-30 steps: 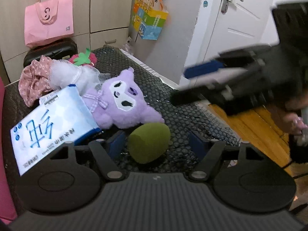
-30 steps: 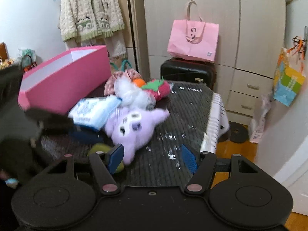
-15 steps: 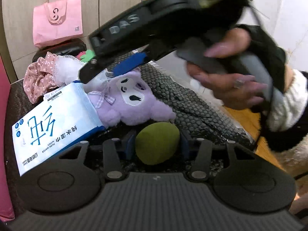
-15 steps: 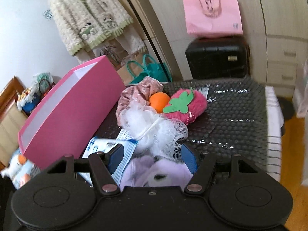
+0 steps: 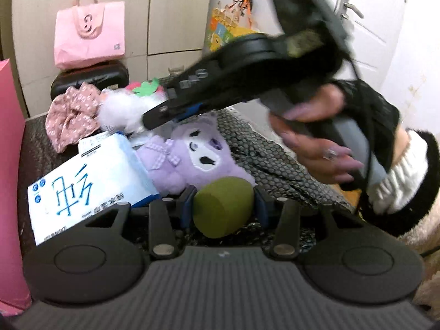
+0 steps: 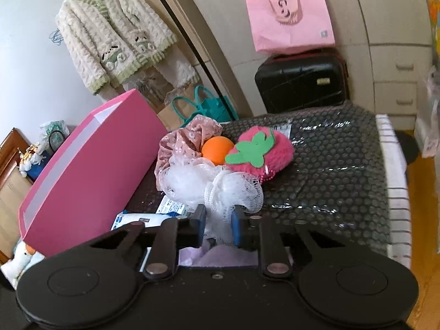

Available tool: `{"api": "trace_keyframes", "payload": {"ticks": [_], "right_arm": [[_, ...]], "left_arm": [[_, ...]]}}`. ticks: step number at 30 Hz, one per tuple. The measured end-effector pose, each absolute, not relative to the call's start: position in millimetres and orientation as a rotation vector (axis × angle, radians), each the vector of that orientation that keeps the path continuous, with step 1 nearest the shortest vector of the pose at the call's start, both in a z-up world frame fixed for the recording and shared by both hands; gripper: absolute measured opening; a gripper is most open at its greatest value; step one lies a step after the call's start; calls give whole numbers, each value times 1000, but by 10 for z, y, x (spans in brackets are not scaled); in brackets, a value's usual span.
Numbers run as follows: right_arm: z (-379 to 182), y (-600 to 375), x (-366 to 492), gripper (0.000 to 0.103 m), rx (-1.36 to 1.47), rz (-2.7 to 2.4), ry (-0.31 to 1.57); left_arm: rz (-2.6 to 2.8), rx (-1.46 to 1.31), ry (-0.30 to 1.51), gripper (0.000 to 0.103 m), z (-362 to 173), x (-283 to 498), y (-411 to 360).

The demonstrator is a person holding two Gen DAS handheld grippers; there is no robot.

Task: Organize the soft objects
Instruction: 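Grasp the green sponge with the left gripper while the right grasps the white mesh puff, then carry sponge and mesh puff into the pink box and open both grippers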

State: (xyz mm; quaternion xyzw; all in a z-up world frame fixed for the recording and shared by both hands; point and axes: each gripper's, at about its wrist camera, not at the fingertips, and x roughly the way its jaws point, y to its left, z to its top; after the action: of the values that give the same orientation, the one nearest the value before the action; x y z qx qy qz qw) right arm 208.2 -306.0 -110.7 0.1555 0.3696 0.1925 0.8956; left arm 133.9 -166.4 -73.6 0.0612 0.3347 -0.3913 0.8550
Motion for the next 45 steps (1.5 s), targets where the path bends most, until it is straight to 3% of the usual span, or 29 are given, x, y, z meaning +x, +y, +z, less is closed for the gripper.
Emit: {"api": "trace_keyframes", "payload": {"ticks": [17, 45], "right_arm": [[-470, -2930, 1380, 18, 75, 327, 558], [-683, -2176, 450, 18, 15, 475, 813]], "left_arm": [[-831, 29, 812, 43, -593, 1457, -1294], [-655, 148, 904, 43, -494, 891, -287]]}}
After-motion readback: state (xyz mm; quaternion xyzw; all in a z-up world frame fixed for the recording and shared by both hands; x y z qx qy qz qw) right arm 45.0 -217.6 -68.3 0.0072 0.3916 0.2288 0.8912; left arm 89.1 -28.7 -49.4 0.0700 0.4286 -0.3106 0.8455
